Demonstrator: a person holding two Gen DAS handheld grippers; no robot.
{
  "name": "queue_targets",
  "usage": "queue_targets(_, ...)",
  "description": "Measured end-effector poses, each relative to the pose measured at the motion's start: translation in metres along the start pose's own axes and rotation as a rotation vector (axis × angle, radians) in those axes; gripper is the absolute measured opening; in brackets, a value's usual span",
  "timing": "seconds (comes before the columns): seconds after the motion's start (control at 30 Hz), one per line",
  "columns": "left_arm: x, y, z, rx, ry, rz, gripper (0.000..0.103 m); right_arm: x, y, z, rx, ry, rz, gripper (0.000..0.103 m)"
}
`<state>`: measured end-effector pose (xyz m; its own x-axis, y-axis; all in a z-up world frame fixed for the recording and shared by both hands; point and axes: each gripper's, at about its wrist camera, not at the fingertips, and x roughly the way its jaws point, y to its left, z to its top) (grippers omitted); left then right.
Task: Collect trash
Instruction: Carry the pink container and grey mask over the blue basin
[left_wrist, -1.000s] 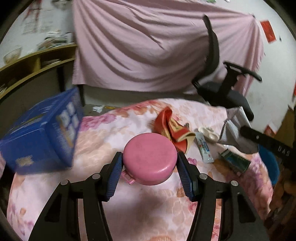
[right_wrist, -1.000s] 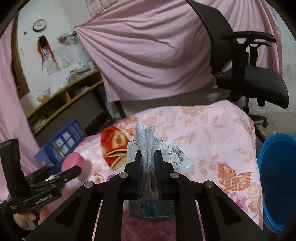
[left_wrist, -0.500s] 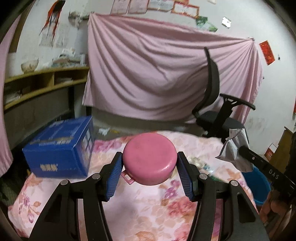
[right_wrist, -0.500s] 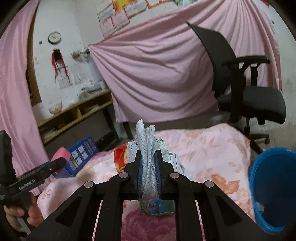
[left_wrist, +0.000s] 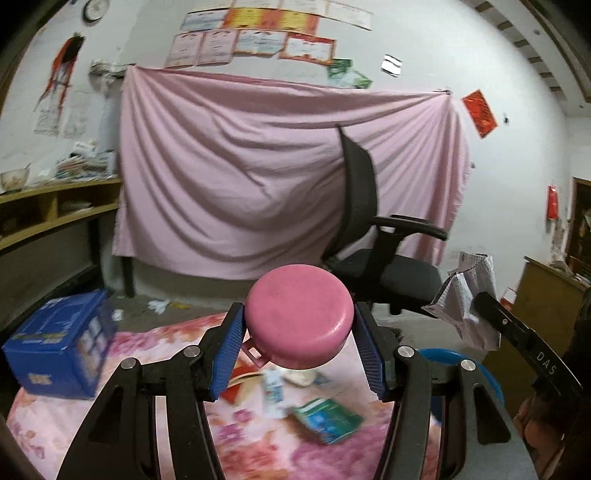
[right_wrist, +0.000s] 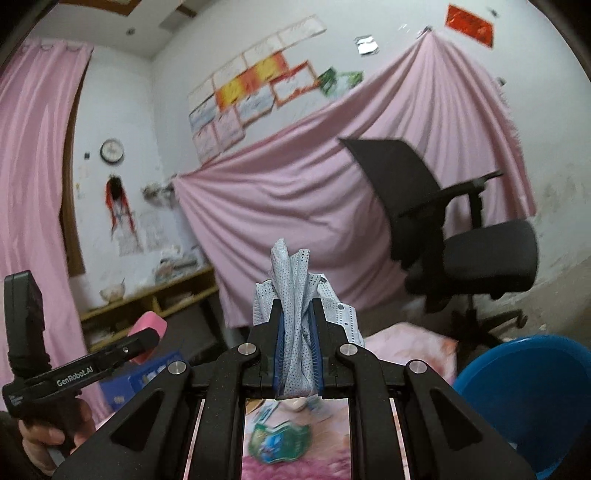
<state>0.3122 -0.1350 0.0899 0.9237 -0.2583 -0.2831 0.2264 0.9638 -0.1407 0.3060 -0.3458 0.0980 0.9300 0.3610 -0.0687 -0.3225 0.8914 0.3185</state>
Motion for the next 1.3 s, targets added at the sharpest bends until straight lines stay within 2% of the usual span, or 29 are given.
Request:
queue_targets(0.37,0.033,-0.075,0.005,0.07,0.007,-0.145,0.053,-0.049,-0.056,0.017,0.008,-0.075,-0.138,0.011)
queue_targets(0.67,0.072,-0.119,-0.008,0.058,0.14,-0.215,0.053,-0.072,-0.1,0.019,0.087,-0.085,-0.249,0.011)
queue_targets(0.9,0.091,-0.146,-0.017,0.096,0.202,-0.238,0.053,-0.077,-0.126,0.016,0.151,-0.064,-0.301,0.011)
queue_targets(1.3,0.109,-0.178,-0.038,0.186,0.27,-0.231,0.053,-0.08,-0.155,0.005,0.209,0.013,-0.387,0.011)
